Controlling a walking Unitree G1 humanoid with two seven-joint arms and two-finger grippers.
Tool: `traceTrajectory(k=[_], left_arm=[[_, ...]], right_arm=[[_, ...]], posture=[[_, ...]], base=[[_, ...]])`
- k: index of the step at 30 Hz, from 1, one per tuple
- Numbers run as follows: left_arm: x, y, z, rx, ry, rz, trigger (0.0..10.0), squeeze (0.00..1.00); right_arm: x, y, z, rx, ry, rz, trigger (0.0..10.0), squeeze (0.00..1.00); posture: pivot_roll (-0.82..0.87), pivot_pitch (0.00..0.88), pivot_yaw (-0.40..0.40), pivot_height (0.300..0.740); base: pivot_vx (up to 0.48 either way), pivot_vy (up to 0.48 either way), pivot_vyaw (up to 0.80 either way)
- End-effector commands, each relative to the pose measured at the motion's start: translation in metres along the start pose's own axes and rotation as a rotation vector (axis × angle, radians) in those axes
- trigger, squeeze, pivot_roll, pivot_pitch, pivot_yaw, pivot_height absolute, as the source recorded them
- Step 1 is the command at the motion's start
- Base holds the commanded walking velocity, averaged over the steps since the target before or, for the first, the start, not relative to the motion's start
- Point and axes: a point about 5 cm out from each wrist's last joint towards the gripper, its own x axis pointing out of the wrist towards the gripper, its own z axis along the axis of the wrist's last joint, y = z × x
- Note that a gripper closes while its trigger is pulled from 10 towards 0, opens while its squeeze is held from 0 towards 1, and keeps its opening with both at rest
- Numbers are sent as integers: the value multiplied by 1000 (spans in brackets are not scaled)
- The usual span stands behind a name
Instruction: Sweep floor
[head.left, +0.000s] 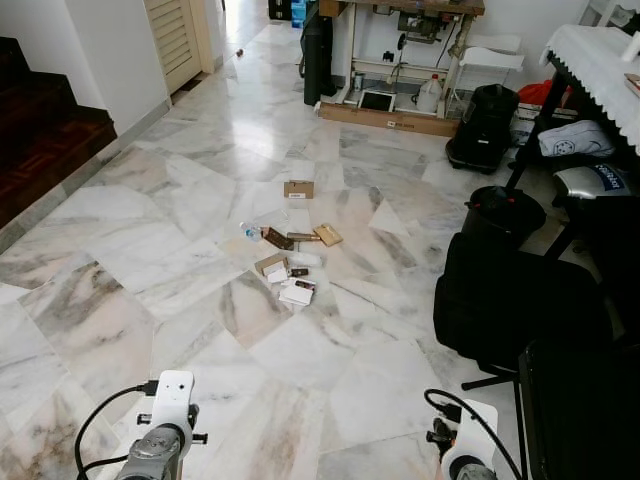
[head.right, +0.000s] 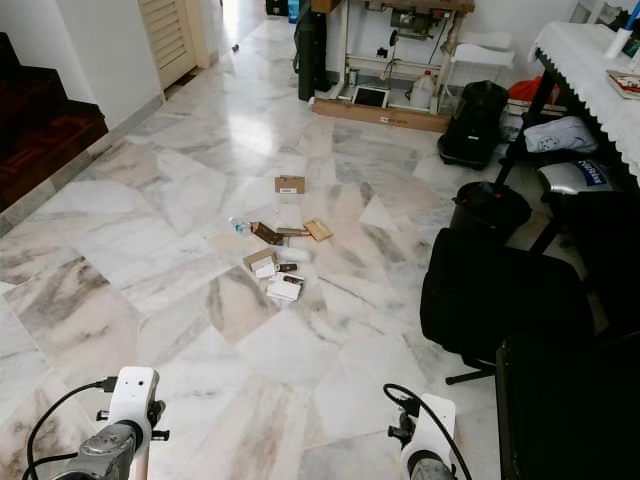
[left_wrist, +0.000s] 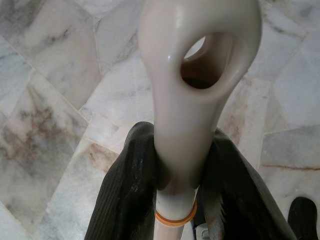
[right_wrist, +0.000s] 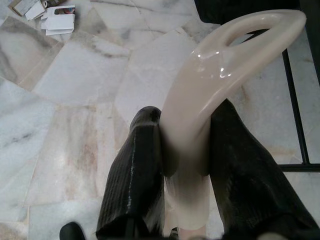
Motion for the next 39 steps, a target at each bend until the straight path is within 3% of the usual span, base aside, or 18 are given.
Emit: traceTrajectory(k=[1,18,39], left_arm=[[-2,0,-9,-56,25,-7,10000,0],[-2,-3,-9,-89,8,-14,10000,0],[-2,-4,-6,-104,-3,-26,10000,0]], right_arm=[[-4,7,-13,47,45,19,10000,0],[0,6,-2,24,8,29,10000,0],[-1,7,-6,23,21,39,10000,0]], posture=[[83,1,-45,740],[88,29,-66,740],[93,40,-73,740]], base=[[0,0,0],[248,0,0],[308,0,0]])
